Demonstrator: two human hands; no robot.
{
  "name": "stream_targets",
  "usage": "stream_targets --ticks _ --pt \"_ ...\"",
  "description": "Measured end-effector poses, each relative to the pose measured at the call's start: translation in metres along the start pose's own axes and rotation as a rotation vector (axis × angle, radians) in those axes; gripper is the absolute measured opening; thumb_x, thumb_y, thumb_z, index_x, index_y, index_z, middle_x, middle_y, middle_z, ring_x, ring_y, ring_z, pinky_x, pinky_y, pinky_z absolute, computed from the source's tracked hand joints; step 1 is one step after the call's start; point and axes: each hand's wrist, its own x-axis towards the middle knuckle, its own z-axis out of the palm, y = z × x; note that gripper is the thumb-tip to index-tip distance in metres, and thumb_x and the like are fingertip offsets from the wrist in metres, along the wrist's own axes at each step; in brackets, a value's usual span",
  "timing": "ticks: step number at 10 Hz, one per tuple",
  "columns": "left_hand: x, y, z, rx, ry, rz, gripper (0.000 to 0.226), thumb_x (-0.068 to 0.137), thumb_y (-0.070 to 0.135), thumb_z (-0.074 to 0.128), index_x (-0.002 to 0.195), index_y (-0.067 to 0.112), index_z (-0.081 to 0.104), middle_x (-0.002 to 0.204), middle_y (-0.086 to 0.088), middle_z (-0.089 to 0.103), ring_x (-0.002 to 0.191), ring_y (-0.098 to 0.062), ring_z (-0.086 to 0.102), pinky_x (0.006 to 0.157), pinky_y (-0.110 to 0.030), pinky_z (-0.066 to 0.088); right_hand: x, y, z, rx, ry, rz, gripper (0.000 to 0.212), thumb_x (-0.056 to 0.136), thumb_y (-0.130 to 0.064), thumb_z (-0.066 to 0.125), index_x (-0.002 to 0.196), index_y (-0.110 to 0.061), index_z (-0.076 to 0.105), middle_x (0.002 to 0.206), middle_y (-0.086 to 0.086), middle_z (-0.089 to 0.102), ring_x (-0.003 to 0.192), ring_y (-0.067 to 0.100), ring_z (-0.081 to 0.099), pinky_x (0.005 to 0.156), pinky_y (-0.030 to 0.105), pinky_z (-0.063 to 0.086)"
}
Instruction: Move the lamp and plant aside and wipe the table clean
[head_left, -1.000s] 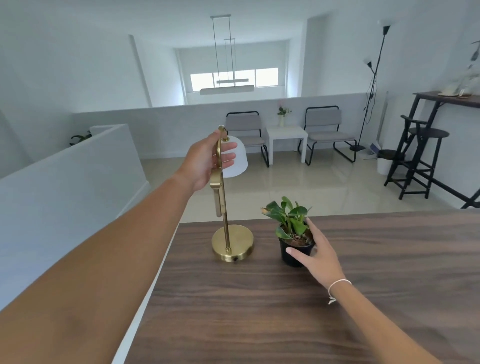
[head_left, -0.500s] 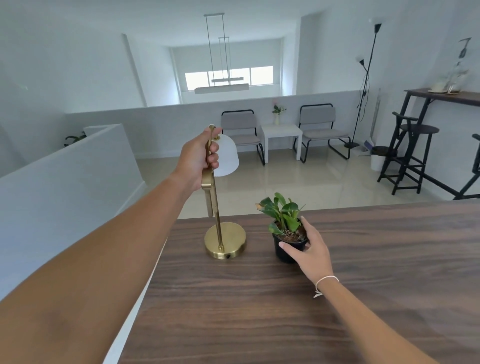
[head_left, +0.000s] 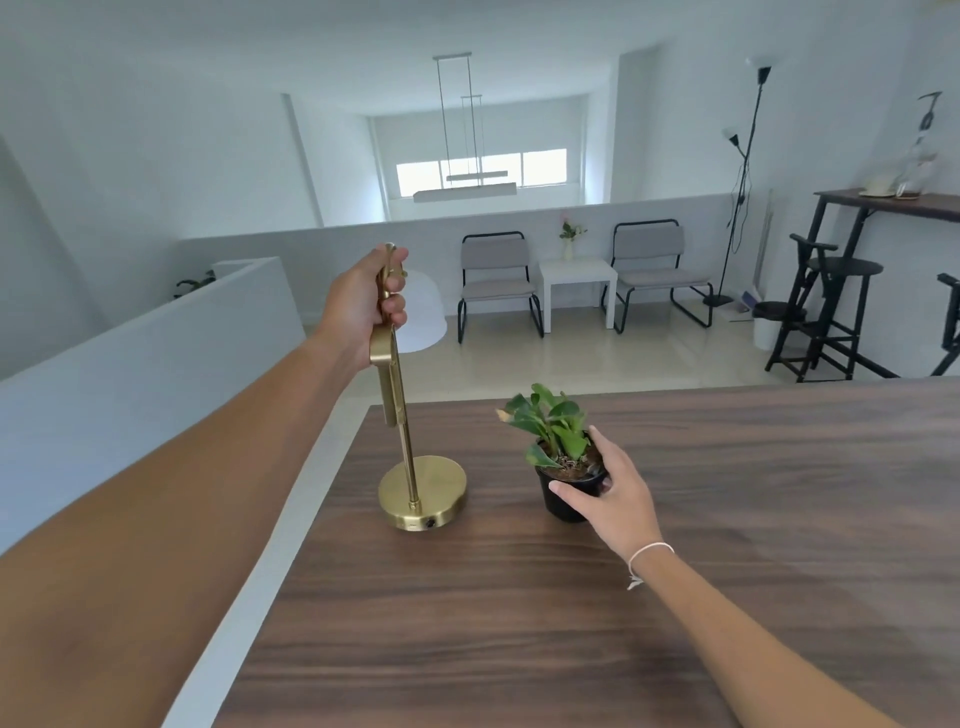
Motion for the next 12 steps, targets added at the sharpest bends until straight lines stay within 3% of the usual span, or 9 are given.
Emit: stream_targets --ticks 3,6,8,9,10,11,12 --pt "-0.071 -0.001 -0.008 0.011 -0.023 0.001 0.023 0.094 0.032 0.041 0.096 0.018 0.06 0.045 0.012 0.041 0.039 -0.005 0.03 0.041 -0.016 0.029 -0.076 -0.005 -0.009 -0.013 -0.016 -0.029 0.082 0.066 -0.031 0.081 0.137 -0.031 0.04 0.134 -0.015 0.046 0.123 0.002 0.044 0.11 0.033 0.037" --pt "-0.096 -0.009 -0.015 -0.044 -0.036 -0.002 0.024 0.094 0.032 0.042 0.094 0.019 0.062 0.044 0.011 0.041 0.037 -0.005 0.029 0.038 -0.015 0.029 -0.106 0.003 -0.013 0.065 0.082 0.029 0.07 0.063 -0.027 0.083 0.125 -0.031 0.049 0.123 -0.009 0.058 0.111 0.009 0.058 0.101 0.037 0.047" --pt "-0.123 -0.007 -0.041 -0.062 -0.161 -0.024 0.025 0.094 0.034 0.043 0.102 0.02 0.062 0.048 0.01 0.042 0.039 -0.005 0.032 0.041 -0.016 0.032 -0.151 -0.005 -0.001 0.069 0.16 0.099 0.076 0.064 -0.028 0.083 0.13 -0.032 0.044 0.13 -0.004 0.055 0.116 0.012 0.056 0.103 0.041 0.045" --pt "-0.124 -0.007 -0.037 -0.047 -0.121 -0.03 0.026 0.094 0.034 0.043 0.105 0.02 0.061 0.049 0.01 0.048 0.042 -0.006 0.038 0.044 -0.017 0.036 -0.14 -0.007 -0.006 0.064 0.107 0.117 0.088 0.062 -0.035 0.082 0.137 -0.034 0.036 0.138 -0.004 0.05 0.123 0.012 0.052 0.107 0.041 0.042" --pt "-0.129 -0.005 -0.035 0.029 -0.076 -0.012 0.025 0.094 0.034 0.042 0.098 0.022 0.063 0.061 0.006 0.065 0.054 -0.01 0.051 0.056 -0.021 0.046 -0.138 -0.011 -0.011 0.004 0.09 0.111 0.096 0.064 -0.039 0.081 0.142 -0.033 0.027 0.146 -0.006 0.041 0.133 0.01 0.04 0.113 0.04 0.033" --pt "-0.14 -0.01 -0.043 0.072 -0.103 -0.013 0.024 0.095 0.034 0.039 0.095 0.023 0.06 0.088 -0.001 0.068 0.069 -0.013 0.053 0.067 -0.027 0.045 -0.15 -0.015 -0.014 -0.022 0.128 0.093 0.094 0.068 -0.038 0.079 0.144 -0.033 0.023 0.151 -0.01 0.032 0.138 0.011 0.032 0.115 0.041 0.03" --pt "-0.155 -0.018 -0.059 0.146 -0.033 -0.033 0.034 0.095 0.037 0.036 0.118 0.019 0.054 0.095 0.006 0.061 0.079 -0.009 0.052 0.071 -0.027 0.042 -0.17 -0.016 -0.014 -0.024 0.145 0.085 0.091 0.07 -0.038 0.077 0.144 -0.033 0.023 0.152 -0.01 0.029 0.138 0.011 0.031 0.114 0.042 0.031"
